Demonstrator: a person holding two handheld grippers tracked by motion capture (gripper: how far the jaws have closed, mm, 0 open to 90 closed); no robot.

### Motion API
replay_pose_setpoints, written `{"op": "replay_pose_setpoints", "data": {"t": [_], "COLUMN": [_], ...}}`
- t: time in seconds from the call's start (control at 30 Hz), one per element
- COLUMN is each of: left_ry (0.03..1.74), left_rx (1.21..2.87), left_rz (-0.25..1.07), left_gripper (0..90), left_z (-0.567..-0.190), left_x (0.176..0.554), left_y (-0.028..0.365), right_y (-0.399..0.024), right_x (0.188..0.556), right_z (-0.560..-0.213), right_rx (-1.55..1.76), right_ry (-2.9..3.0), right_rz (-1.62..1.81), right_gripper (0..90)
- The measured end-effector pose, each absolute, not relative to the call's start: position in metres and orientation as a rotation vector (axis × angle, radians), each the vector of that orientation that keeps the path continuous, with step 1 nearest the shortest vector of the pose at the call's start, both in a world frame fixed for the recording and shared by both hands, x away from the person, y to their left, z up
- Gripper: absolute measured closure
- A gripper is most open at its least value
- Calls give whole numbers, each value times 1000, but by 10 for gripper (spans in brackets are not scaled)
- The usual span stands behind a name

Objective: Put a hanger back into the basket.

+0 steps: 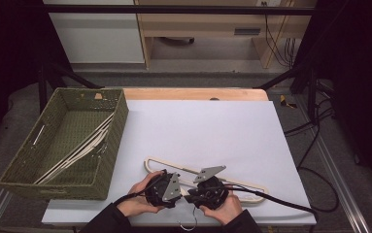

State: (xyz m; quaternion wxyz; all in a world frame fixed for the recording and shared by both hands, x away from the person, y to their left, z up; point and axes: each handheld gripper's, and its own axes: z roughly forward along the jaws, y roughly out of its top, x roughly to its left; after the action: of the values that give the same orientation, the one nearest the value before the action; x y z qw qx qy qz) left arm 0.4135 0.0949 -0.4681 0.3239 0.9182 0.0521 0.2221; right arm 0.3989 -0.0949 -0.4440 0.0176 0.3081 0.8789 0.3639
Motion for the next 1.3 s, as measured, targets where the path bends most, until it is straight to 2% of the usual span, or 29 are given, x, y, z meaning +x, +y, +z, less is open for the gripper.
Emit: {"op": "replay_pose_setpoints", "data": {"t": [0.17, 0.47, 0.7, 0.8, 0.97, 1.1, 1.3], "left_ry": [96, 74, 68, 61, 9, 15, 43], "left_rx": [2421, 2433, 2451, 2452, 2501, 2490, 2482], "left_rz": [599, 654, 653, 661, 704, 687, 655], "left_gripper": [505, 633, 689, 702, 727, 746, 762], "left_z": [-470, -468, -464, -462, -455, -451, -444], "left_x": [411, 409, 407, 405, 401, 398, 396], "left_y": [94, 95, 96, 95, 94, 94, 95], "right_y": [-96, -99, -122, -141, -171, -190, -208], "right_x": [398, 397, 395, 397, 401, 404, 406], "right_z": [-441, -436, -412, -405, -398, -397, -396], "right_rx": [950, 919, 904, 956, 1013, 1055, 1097], "right_ry": [2749, 2735, 2557, 2436, 2271, 2167, 2103], "right_rz": [1151, 1171, 1306, 1344, 1383, 1387, 1364], "right_gripper": [732, 714, 591, 513, 333, 249, 200]}}
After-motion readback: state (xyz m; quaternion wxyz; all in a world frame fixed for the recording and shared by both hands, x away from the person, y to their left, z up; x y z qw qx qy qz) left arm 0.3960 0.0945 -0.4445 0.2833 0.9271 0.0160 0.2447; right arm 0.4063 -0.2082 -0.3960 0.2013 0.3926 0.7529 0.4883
